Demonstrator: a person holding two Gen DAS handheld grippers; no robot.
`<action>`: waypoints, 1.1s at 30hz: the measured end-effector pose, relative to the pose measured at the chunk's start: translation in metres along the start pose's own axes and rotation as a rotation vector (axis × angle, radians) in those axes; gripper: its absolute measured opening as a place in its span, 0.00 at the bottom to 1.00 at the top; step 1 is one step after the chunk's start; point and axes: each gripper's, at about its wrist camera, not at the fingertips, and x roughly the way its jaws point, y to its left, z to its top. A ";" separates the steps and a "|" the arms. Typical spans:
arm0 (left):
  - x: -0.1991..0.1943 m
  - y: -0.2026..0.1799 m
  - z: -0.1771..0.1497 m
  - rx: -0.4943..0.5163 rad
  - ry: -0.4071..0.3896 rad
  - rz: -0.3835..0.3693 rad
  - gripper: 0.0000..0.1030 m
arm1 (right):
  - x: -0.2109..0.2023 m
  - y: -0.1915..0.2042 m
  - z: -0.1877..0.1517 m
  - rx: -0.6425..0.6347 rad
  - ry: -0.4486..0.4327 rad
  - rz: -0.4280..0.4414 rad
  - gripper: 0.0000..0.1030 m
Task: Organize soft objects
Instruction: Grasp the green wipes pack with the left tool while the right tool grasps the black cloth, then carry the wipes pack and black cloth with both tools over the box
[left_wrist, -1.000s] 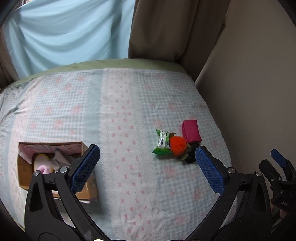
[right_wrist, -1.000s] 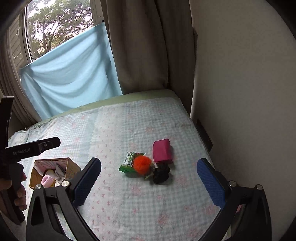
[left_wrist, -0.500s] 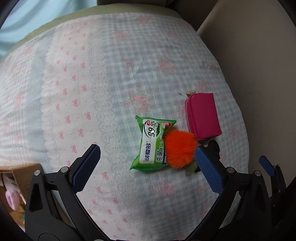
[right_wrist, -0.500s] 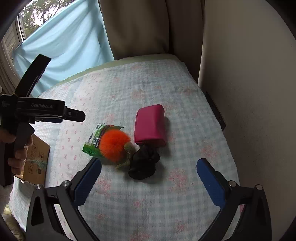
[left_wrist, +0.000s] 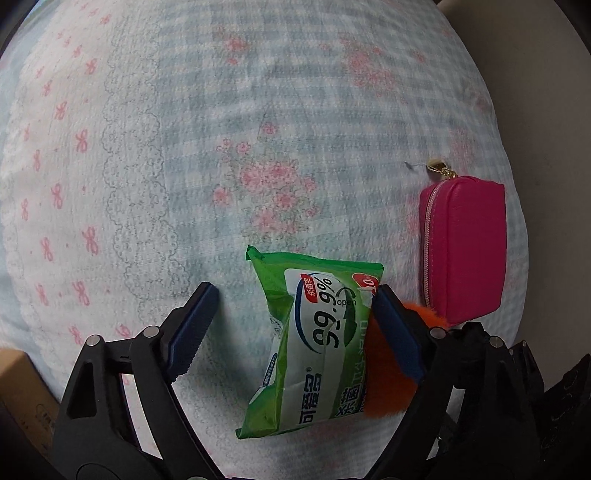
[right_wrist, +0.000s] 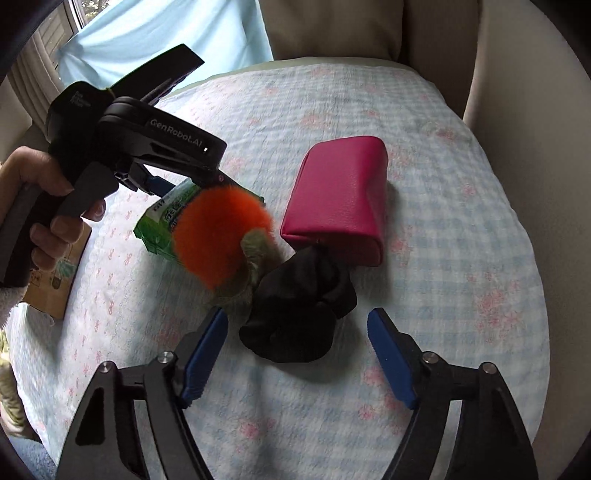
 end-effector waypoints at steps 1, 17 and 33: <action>0.001 -0.001 0.000 0.004 0.001 0.002 0.82 | 0.005 -0.001 0.000 -0.009 0.009 0.005 0.65; -0.014 0.002 0.000 0.019 -0.011 0.023 0.37 | 0.013 0.001 -0.002 -0.059 0.027 0.000 0.18; -0.079 0.019 -0.021 -0.013 -0.098 -0.019 0.36 | -0.033 0.011 0.006 0.003 -0.044 -0.034 0.16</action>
